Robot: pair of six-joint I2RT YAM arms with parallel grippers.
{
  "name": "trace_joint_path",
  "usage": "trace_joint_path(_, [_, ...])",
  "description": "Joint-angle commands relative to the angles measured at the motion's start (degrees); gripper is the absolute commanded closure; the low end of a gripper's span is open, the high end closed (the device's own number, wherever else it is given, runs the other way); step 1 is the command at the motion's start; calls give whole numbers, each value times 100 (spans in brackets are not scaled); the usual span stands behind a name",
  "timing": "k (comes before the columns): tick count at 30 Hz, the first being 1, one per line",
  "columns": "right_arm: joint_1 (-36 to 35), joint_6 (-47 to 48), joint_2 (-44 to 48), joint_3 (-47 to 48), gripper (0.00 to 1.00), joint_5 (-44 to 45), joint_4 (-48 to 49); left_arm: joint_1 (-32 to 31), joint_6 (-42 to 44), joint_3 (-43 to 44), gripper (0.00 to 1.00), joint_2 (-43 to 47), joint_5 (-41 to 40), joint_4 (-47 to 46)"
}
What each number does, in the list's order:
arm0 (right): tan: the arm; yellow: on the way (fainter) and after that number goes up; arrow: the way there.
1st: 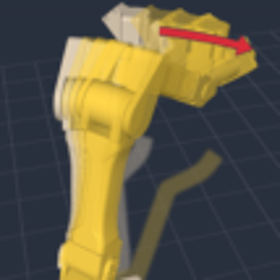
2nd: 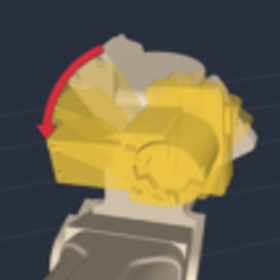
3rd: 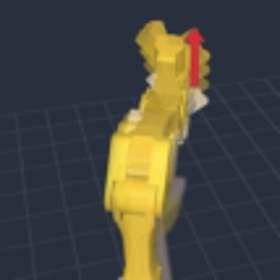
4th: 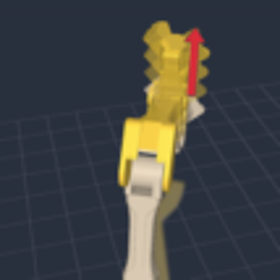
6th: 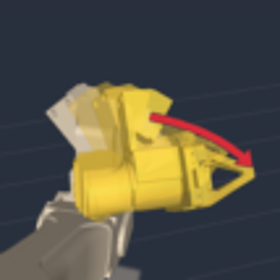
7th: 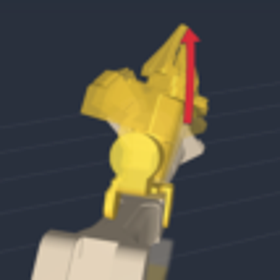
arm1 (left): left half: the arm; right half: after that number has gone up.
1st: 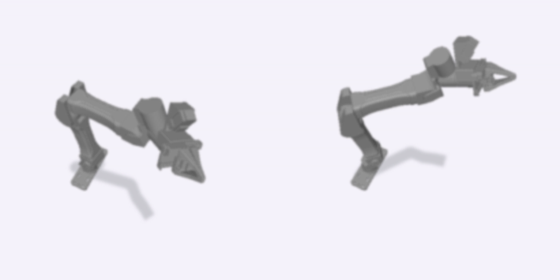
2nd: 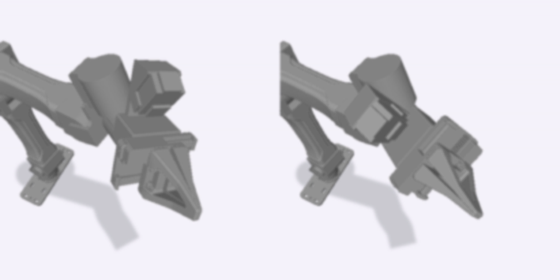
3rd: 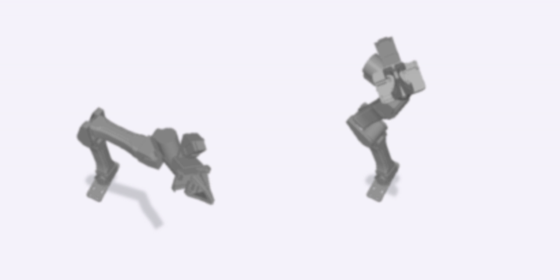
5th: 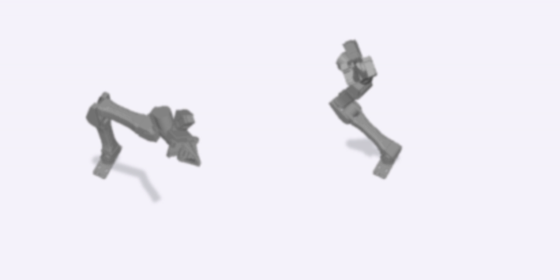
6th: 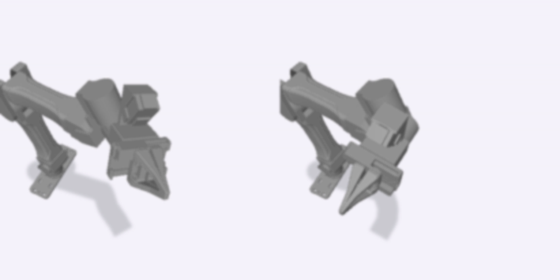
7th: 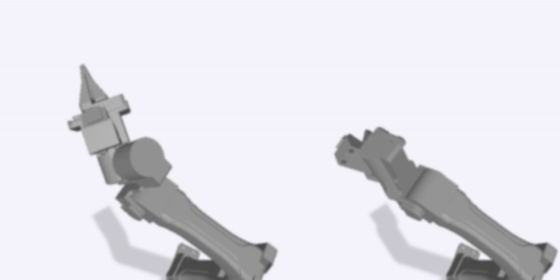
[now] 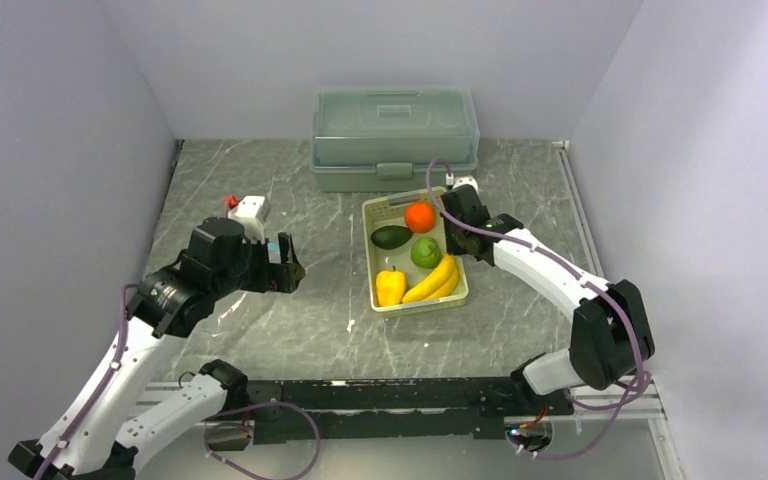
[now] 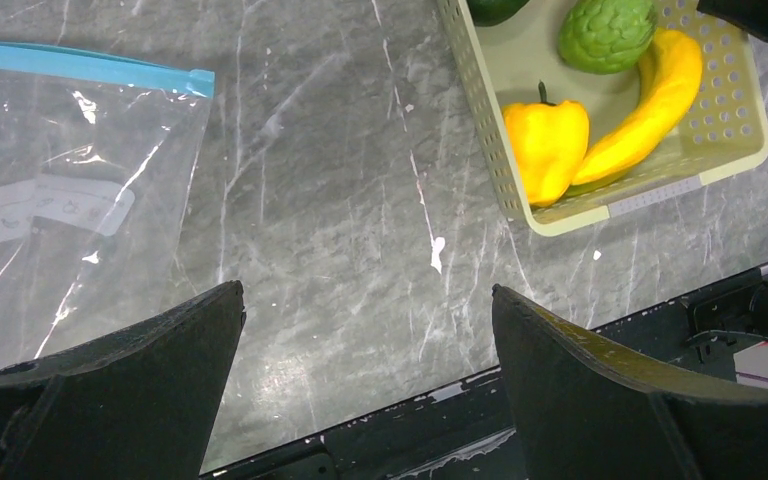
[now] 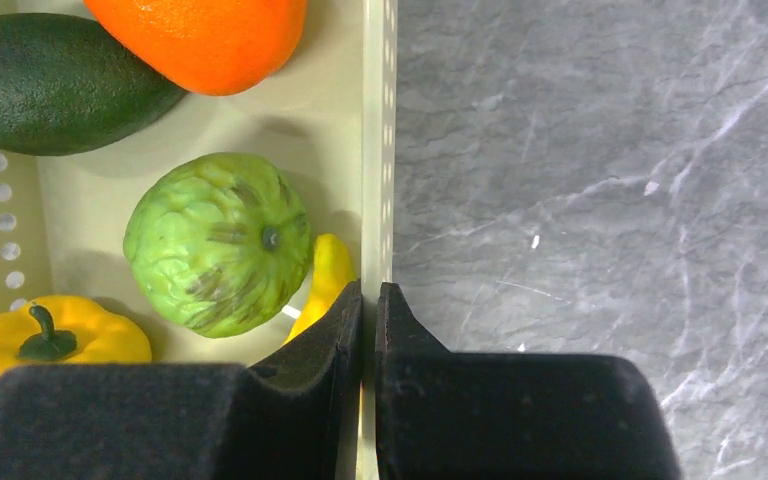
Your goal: Place the food in the zip-top bag and seal the zipper
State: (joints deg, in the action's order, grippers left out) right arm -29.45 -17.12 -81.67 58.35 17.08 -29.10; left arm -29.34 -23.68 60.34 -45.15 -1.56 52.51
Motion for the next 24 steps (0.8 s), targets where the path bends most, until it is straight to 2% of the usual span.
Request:
trace_joint_path(1, [179,393,117,3,100,106,140,-11,-76,38,0,9,102,-207])
trace_joint_path(22, [686,632,-624,297,100,100,-270,-10,402,5,0,144,52,-10])
trace_joint_path(24, [704,628,-632,325,97,124,-291,-10,439,21,0,159,9,37])
